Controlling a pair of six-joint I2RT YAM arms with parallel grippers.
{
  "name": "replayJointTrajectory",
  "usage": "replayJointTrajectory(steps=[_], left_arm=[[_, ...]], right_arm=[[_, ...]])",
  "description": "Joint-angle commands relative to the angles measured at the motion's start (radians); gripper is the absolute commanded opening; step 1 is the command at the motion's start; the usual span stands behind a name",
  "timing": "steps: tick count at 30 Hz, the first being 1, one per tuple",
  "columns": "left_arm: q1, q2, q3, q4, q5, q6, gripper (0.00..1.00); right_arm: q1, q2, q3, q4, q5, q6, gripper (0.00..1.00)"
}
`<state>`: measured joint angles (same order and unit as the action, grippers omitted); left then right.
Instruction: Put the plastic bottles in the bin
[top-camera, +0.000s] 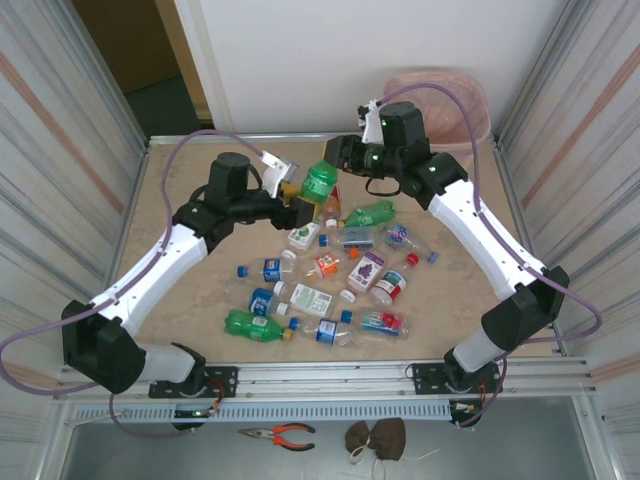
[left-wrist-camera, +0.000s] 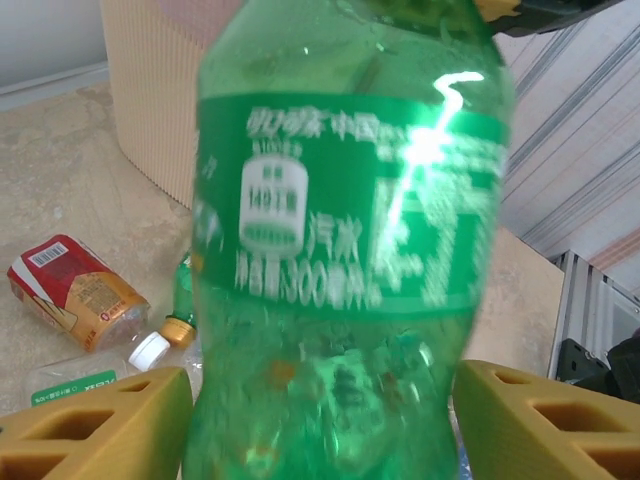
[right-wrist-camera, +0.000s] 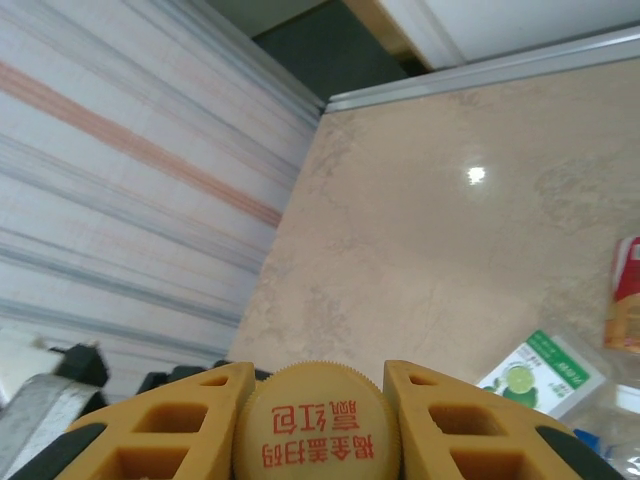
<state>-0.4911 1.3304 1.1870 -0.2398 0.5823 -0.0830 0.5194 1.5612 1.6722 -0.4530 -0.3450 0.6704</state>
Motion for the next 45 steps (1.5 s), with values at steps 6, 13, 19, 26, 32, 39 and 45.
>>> replayJointTrajectory(steps=[6,13,19,26,32,39,45], left_arm=[[-0.004,-0.087,-0.015,-0.017,-0.05,0.024,0.7],[-0.001,-0.121,-0.038,-0.038,-0.079,0.035,0.71],[0.004,-0.138,-0.053,-0.055,-0.088,0.041,0.71],[0.005,-0.152,-0.072,-0.055,-0.091,0.036,0.71],[0.006,-0.15,-0.082,-0.052,-0.093,0.035,0.71],[0.011,-0.124,-0.09,-0.041,-0.09,0.032,0.71],[0.016,-0.091,-0.092,-0.029,-0.081,0.031,0.71]], right_arm=[[-0.134,-0.047,0.099,-0.074,0.048,-0.114,0.3],[-0.279,-0.037,0.21,-0.119,0.126,-0.239,0.31],[-0.364,0.013,0.33,-0.116,0.216,-0.376,0.3],[-0.384,0.137,0.469,-0.155,0.402,-0.595,0.3],[-0.397,0.278,0.598,-0.231,0.532,-0.738,0.31],[-0.428,0.484,0.785,-0.396,0.539,-0.793,0.31],[-0.451,0.608,0.853,-0.504,0.505,-0.779,0.31]])
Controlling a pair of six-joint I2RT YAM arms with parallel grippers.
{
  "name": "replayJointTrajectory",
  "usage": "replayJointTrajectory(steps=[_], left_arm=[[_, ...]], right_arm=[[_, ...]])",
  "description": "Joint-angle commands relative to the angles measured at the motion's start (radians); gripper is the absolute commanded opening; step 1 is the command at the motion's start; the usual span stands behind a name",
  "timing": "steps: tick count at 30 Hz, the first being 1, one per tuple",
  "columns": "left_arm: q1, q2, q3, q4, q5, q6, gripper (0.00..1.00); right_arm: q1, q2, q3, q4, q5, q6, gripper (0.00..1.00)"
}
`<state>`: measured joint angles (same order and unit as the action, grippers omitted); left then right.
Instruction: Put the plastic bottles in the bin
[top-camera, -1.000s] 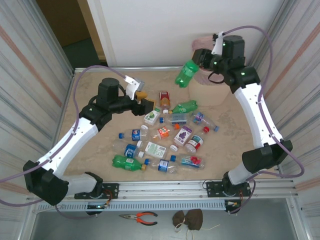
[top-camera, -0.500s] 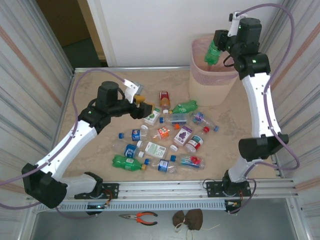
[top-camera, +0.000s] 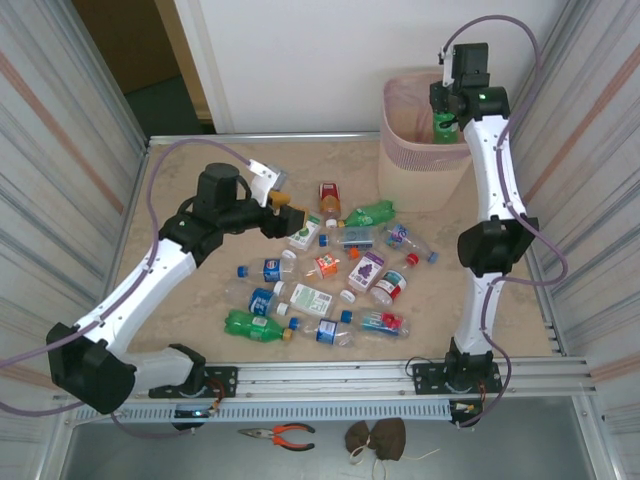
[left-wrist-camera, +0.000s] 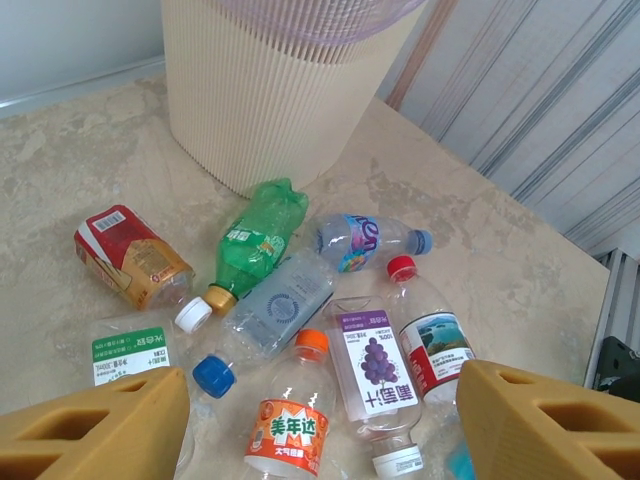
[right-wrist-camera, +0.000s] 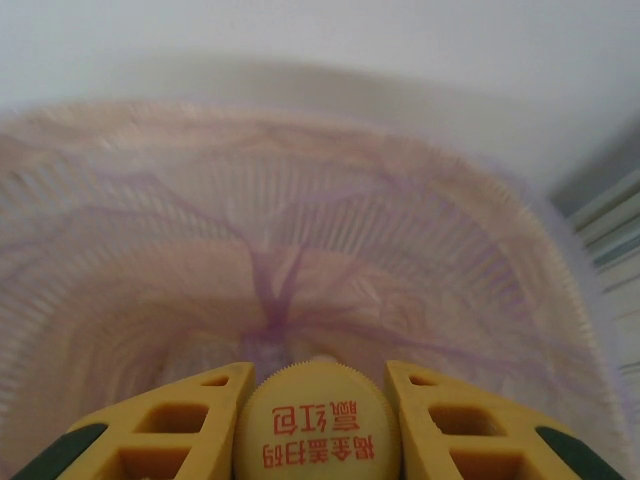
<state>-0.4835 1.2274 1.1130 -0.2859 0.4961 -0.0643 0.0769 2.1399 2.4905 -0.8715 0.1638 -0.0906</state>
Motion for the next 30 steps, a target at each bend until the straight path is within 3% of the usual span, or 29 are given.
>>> replayJointTrajectory(steps=[1,8,20,30], left_arm=[[0.008,0.017,-0.018,0.019,0.007,0.011,0.71],[0.011,0.057,-0.017,0.032,0.021,0.008,0.71],[0.014,0.118,-0.018,0.024,0.02,0.018,0.7],[0.014,0.154,-0.025,-0.002,0.003,0.036,0.7]], right_arm=[[-0.015,0.045,0.034,-0.095,-0.016,-0.012,0.31],[-0.039,0.135,0.031,-0.129,-0.107,0.017,0.31],[-0.05,0.271,0.029,-0.166,-0.146,0.037,0.32],[-0.05,0.264,0.03,-0.152,-0.137,0.058,0.53]])
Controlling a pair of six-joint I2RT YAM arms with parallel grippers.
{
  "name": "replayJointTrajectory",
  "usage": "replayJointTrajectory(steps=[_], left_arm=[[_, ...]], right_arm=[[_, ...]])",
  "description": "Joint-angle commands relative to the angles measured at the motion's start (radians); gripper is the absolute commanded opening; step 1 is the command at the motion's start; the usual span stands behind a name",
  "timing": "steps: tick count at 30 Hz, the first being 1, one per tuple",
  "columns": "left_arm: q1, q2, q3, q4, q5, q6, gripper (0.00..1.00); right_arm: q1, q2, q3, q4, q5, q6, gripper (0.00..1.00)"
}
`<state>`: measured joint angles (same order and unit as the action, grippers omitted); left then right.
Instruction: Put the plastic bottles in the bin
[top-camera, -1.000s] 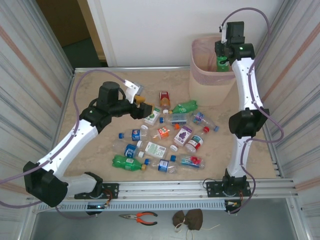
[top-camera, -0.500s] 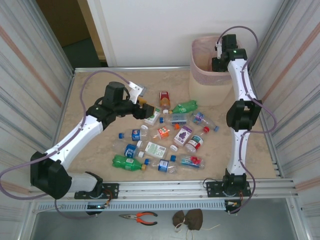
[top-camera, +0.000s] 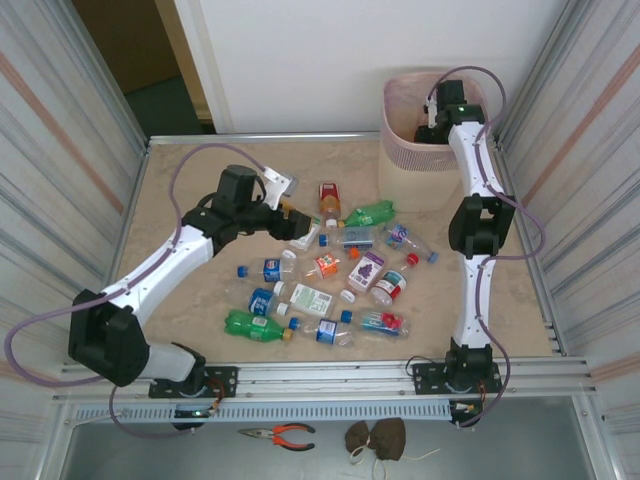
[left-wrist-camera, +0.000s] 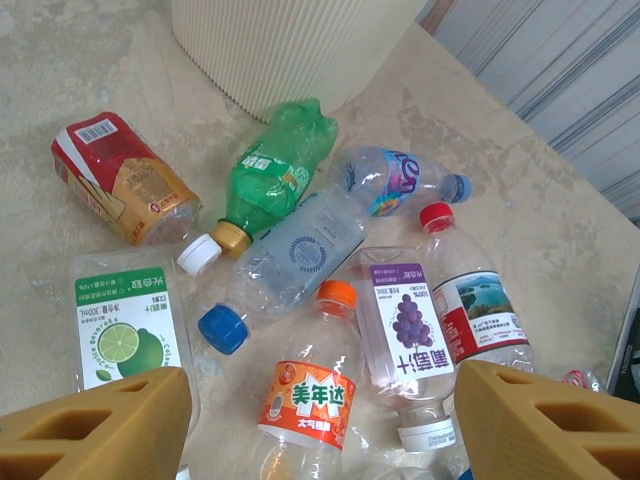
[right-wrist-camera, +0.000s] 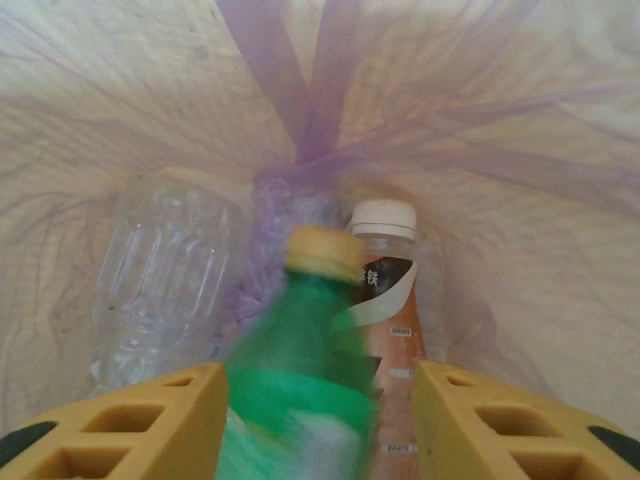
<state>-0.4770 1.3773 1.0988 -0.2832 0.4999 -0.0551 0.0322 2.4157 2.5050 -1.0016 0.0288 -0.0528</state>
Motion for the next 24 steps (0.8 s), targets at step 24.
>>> replayJointTrajectory(steps=[24], left_arm=[[0.006,0.175,0.105,-0.241,-0.144,0.08,0.68]], right_arm=[[0.024,-0.335,0.016,-0.064,-0.014,0.079,0.66]])
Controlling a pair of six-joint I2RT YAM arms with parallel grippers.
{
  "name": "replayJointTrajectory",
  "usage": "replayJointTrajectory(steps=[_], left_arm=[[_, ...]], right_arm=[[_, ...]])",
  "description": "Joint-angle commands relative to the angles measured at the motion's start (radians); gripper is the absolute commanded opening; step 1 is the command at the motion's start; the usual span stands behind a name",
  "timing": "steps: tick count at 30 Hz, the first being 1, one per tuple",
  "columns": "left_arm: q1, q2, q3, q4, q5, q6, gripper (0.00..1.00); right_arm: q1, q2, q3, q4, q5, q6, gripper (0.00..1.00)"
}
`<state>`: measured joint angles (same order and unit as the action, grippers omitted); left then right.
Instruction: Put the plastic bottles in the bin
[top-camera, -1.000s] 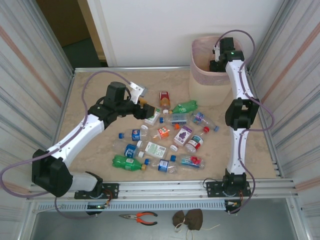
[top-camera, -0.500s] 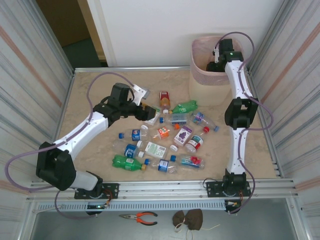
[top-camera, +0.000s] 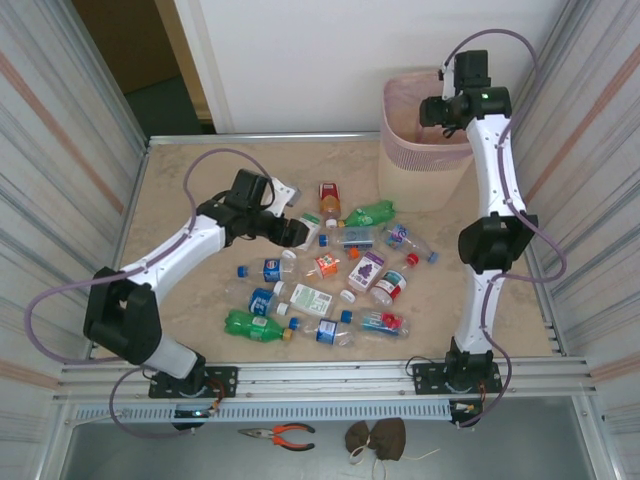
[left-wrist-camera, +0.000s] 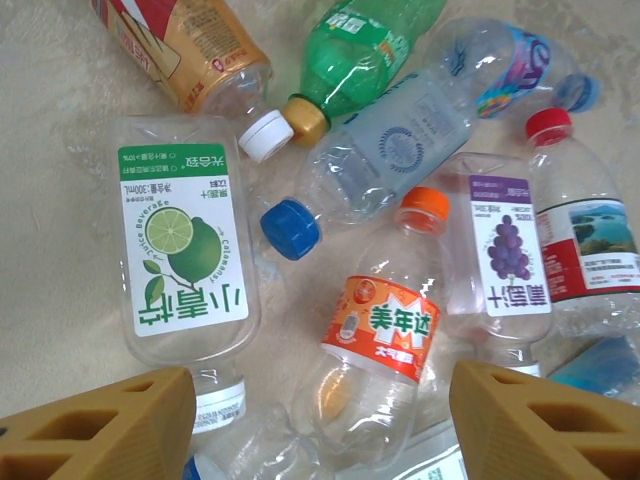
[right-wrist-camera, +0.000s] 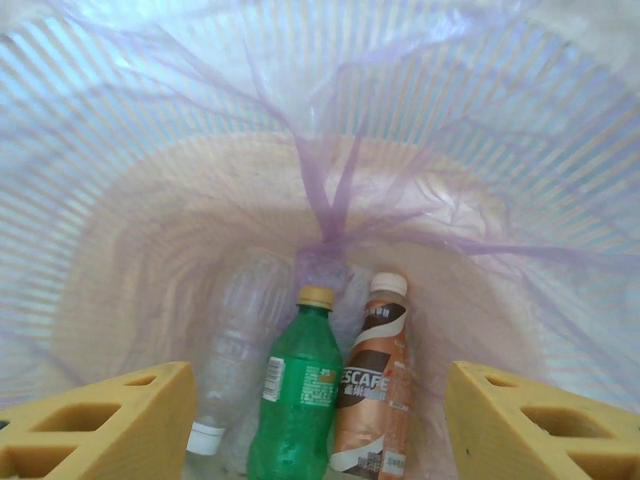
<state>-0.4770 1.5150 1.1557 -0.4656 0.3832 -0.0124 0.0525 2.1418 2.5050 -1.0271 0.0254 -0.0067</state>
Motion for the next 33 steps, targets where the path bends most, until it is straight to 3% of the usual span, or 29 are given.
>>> replayJointTrajectory(steps=[1,13,21,33], left_arm=[[0.005,0.059,0.066,-0.07,-0.033,0.046,0.68],[-0.013,0.371,0.284,-0.218,-0.157,0.116,0.8],[-0.017,0.467,0.345,-0.228,-0.181,0.136,0.91],[-0.016,0.562,0.397,-0.229,-0.209,0.155,0.86]], right_arm=[[0.005,-0.076,0.016,-0.044,-0.011,0.035,0.66],[0.039,-0.305,-0.174,-0.045,0.024,0.047,0.67],[0.062,-0.463,-0.348,-0.007,0.039,0.066,0.69],[0.064,-0.599,-0.543,0.034,0.05,0.09,0.69]])
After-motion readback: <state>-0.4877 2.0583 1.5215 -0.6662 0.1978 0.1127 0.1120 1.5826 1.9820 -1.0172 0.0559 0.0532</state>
